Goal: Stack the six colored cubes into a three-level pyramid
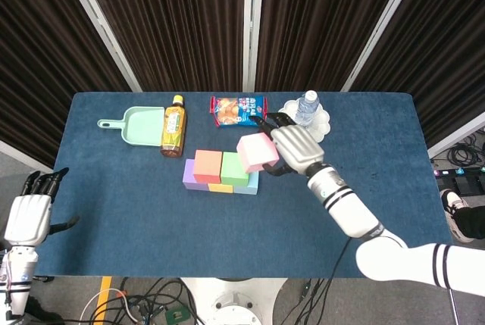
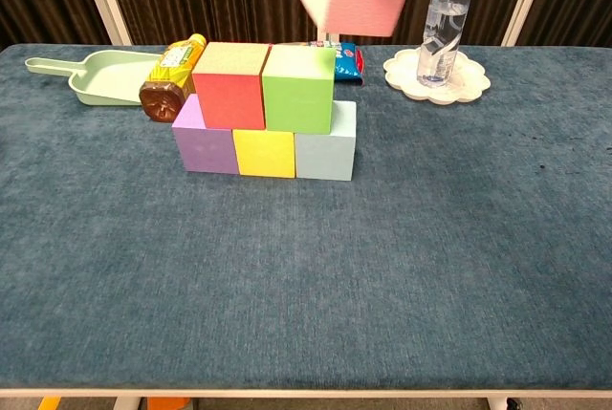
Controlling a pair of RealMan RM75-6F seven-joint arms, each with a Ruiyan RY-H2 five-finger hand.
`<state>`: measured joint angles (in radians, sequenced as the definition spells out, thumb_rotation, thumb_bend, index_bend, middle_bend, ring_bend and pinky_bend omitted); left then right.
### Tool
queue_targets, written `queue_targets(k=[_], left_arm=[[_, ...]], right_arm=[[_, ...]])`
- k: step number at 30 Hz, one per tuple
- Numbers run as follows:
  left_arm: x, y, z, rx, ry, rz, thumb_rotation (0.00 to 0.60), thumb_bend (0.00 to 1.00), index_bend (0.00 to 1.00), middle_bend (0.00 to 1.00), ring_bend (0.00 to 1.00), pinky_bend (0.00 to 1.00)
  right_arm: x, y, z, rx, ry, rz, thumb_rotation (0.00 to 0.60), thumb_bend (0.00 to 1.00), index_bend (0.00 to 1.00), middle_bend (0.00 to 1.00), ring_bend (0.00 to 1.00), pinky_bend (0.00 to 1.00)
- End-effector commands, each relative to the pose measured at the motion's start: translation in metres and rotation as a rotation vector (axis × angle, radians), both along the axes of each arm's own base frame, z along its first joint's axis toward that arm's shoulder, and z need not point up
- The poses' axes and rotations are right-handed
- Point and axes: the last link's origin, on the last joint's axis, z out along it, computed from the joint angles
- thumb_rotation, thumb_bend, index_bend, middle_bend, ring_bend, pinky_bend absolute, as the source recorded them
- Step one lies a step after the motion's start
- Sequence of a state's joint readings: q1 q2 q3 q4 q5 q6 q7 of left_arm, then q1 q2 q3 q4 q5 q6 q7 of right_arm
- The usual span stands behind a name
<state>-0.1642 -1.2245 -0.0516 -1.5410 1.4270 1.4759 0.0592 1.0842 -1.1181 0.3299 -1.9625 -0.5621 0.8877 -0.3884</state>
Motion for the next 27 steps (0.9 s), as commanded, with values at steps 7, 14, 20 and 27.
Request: queue_targets(k=[7, 14, 20, 27], left_arm=[[-0.002, 0.000, -0.001, -0.002, -0.019, -0.003, 0.600, 0.07, 0.11, 0.17, 0.16, 0.10], [-0.001, 0.001, -0.001, -0.007, -0.027, 0.000, 0.600, 0.07, 0.11, 0.17, 0.16, 0.10], [-0.002, 0.003, -0.001, -0.014, -0.030, 0.012, 0.600, 0.07, 0.11, 0.17, 0.16, 0.10], [-0.001, 0.005, -0.001, -0.017, -0.033, 0.015, 0.600, 0.07, 0.11, 0.17, 0.16, 0.10]], right_arm=[[0.061, 0.014, -0.040, -0.015, 0.044, -0.032, 0.600, 0.23, 0.00, 0.37, 0.01, 0.00], [0.070, 0.012, -0.057, -0.016, 0.082, -0.045, 0.600, 0.23, 0.00, 0.37, 0.01, 0.00], [0.068, 0.005, -0.059, -0.020, 0.094, -0.056, 0.600, 0.23, 0.00, 0.36, 0.01, 0.00], [0.068, 0.002, -0.065, 0.000, 0.108, -0.054, 0.600, 0.23, 0.00, 0.34, 0.01, 0.00]])
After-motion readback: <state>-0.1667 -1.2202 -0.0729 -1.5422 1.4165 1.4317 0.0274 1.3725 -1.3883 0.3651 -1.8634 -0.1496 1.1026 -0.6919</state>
